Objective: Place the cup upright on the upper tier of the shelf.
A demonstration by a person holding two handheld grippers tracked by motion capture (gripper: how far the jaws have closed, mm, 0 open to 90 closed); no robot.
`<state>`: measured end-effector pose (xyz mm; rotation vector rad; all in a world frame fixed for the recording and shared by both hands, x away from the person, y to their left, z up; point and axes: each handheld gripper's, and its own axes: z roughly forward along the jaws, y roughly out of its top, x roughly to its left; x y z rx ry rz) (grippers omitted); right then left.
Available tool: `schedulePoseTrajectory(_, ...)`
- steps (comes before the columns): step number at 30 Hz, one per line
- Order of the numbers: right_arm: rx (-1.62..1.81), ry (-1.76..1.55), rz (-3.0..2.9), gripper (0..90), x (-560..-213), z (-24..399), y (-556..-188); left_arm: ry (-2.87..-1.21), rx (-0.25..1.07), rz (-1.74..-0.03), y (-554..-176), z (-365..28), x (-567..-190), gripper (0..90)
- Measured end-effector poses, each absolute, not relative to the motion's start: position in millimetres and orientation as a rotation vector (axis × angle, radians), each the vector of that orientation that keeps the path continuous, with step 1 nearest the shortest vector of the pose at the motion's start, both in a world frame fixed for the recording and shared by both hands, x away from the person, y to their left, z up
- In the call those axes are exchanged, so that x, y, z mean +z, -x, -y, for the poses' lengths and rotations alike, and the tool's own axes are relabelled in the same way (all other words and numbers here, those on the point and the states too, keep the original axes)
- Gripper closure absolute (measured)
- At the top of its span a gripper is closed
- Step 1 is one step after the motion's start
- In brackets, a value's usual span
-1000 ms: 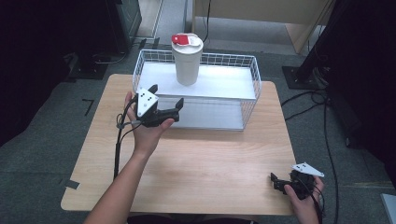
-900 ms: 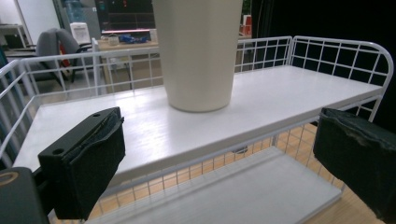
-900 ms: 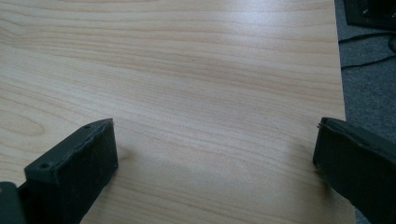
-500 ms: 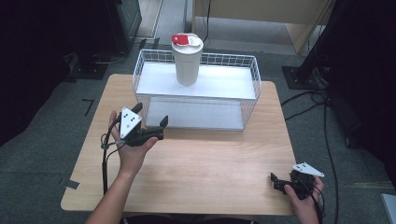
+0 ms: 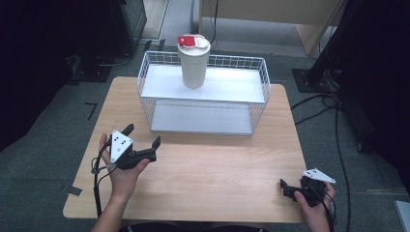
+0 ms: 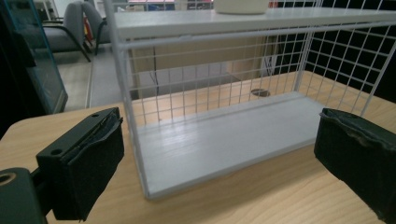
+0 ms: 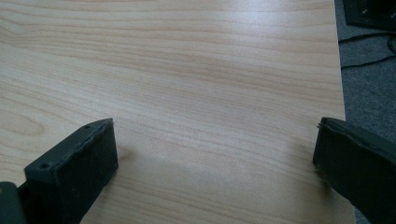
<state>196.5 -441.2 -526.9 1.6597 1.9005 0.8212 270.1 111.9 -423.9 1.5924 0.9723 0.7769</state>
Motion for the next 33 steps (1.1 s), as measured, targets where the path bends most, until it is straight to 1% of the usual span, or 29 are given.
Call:
schedulePoseTrajectory(16,0.819,-1.662,-1.9,0.0,-526.7,441.0,-196.5,-1.597,0.792,-1.104,-237.4,-158.1,-458.1,0.9)
schedulePoseTrajectory(33,0.818,-1.662,-1.901,0.0,-526.7,440.9,-196.5,-1.674,0.803,-1.218,-212.2,-195.6,-489.9,0.8)
